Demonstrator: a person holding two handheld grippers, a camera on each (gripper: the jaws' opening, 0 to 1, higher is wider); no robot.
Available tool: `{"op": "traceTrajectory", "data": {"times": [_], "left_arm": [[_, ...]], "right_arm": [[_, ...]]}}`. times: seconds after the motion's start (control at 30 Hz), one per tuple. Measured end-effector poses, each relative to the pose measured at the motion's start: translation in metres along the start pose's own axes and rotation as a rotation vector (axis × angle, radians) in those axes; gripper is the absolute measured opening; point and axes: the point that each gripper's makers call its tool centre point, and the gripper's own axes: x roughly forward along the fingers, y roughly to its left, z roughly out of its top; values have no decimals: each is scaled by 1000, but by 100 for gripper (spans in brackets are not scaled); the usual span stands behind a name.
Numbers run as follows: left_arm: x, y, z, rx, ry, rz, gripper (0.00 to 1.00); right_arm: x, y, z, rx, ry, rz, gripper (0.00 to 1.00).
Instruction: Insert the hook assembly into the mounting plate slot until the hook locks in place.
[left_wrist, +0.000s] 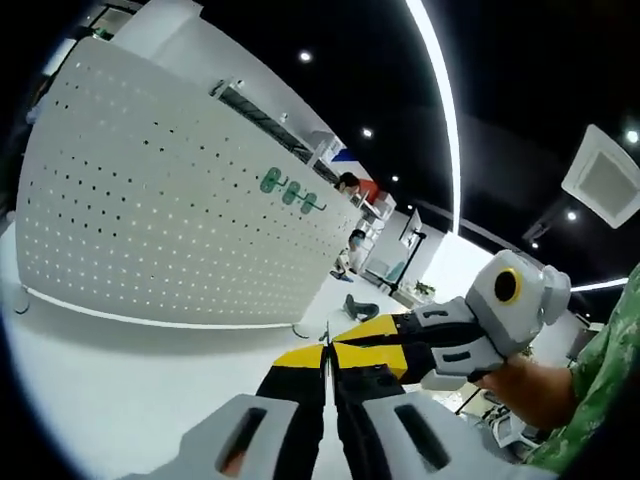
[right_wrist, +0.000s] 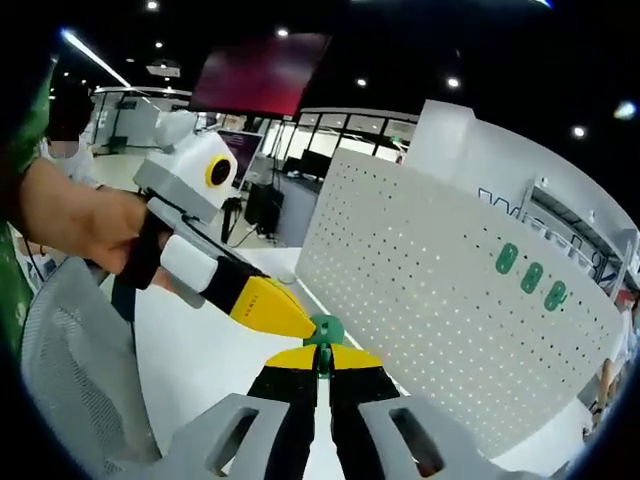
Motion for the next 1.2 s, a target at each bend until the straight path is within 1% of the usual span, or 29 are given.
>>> {"op": "traceTrajectory", "data": {"times": [0.13,0.23,0.27,0.3,0.33,0.37,0.47,0.5,0.53,0.57,0.63,0.67,0.7,0.73,0.77,0.87,0.9,0.97,1.0,1.07,1.1,1.17,1.2], "left_arm": [[0,1,-2,34,9,14,2],[-2,0,-1,46,3,17,2],[-2,0,0,61,-4,17,2],[-2,-1,2,86,-15,18,2],[-3,-1,3,142,-19,25,2],[-3,-2,4,175,-24,26,2],[-4,-2,4,232,-24,38,3],[-5,0,6,258,-25,52,8],[-7,4,7,284,-24,82,13],[-7,4,6,283,-21,83,18],[-9,3,5,290,-12,67,18],[-11,3,6,331,-11,72,20],[-12,4,6,356,-12,78,24],[-14,4,7,403,-14,93,28],[-16,3,6,429,-8,94,34],[-23,-1,-4,547,44,83,38],[-26,-1,-8,610,64,89,40],[-30,-4,-14,679,96,82,47],[-32,-4,-17,696,119,86,48],[-35,-5,-16,679,114,85,50],[-38,-5,-15,652,115,80,51],[-42,-5,-7,614,95,91,53],[-46,-8,1,619,74,91,53]], "right_arm": [[1,2,-3,18,5,6,1],[1,2,-1,57,-15,2,1],[0,1,0,59,-21,-1,1],[0,1,1,63,-31,-8,1],[0,1,1,66,-33,-9,1],[0,1,2,65,-36,-16,1],[0,0,3,62,-41,-30,1],[0,-1,3,64,-41,-32,1],[-1,-2,4,65,-43,-38,1],[-2,-3,4,66,-43,-45,1],[-4,-6,4,73,-48,-56,1],[-5,-8,4,78,-50,-62,1],[-6,-10,4,86,-49,-70,1],[-6,-11,4,88,-49,-74,1],[-7,-12,4,92,-50,-81,1],[-11,-19,4,124,-53,-108,1],[-11,-21,3,137,-54,-117,1],[-12,-24,3,153,-57,-132,1],[-12,-25,3,158,-59,-136,1],[-12,-26,3,171,-58,-149,1],[-11,-27,4,176,-58,-154,1],[-9,-28,7,190,-66,-159,1],[-9,-28,9,193,-68,-160,1]]}}
